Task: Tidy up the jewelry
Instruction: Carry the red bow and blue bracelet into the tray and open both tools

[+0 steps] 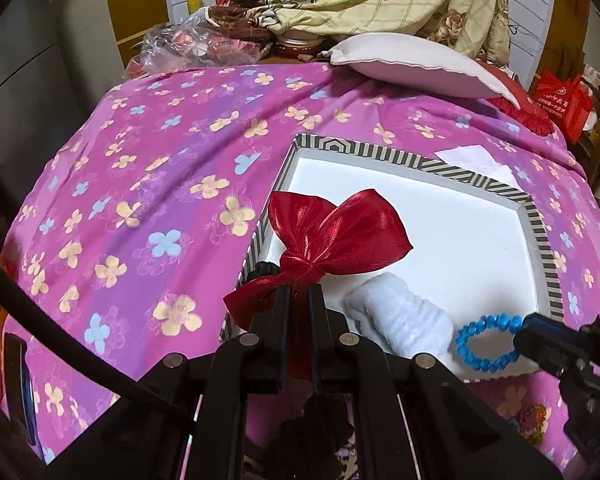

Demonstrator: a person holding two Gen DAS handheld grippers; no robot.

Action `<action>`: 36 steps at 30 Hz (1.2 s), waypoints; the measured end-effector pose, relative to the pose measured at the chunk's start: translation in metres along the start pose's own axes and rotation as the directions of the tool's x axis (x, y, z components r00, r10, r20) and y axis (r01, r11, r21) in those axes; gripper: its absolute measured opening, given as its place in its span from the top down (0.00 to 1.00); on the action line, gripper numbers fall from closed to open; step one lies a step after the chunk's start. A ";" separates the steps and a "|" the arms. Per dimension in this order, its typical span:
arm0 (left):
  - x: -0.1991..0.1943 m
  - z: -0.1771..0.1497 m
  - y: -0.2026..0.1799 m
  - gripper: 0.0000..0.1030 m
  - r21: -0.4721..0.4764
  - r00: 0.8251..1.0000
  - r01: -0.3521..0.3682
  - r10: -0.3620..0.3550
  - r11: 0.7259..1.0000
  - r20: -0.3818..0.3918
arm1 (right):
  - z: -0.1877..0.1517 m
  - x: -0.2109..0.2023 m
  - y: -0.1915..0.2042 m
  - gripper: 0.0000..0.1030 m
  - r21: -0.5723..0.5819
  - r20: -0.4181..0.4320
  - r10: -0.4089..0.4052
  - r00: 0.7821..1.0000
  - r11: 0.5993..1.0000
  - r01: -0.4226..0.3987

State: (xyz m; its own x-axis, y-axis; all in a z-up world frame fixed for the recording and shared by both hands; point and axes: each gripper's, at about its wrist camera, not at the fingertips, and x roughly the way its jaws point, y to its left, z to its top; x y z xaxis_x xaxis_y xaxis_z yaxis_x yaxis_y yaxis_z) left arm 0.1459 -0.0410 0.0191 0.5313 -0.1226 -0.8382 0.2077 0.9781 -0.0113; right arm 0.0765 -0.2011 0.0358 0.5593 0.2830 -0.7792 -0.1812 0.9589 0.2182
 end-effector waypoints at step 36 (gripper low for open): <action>0.043 0.020 -0.012 0.57 -0.014 0.998 -0.036 0.035 0.999 -0.053 | -0.016 0.019 -0.048 0.62 0.167 -0.052 -0.046 0.998 0.984 0.054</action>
State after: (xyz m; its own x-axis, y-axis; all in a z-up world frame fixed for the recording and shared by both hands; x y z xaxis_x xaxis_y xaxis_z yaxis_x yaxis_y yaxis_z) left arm 0.1832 -0.0611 -0.0060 0.4940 -0.0789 -0.8659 0.1769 0.9842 0.0113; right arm 0.0824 -0.2420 0.0012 0.5237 0.2374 -0.8181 -0.0128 0.9625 0.2711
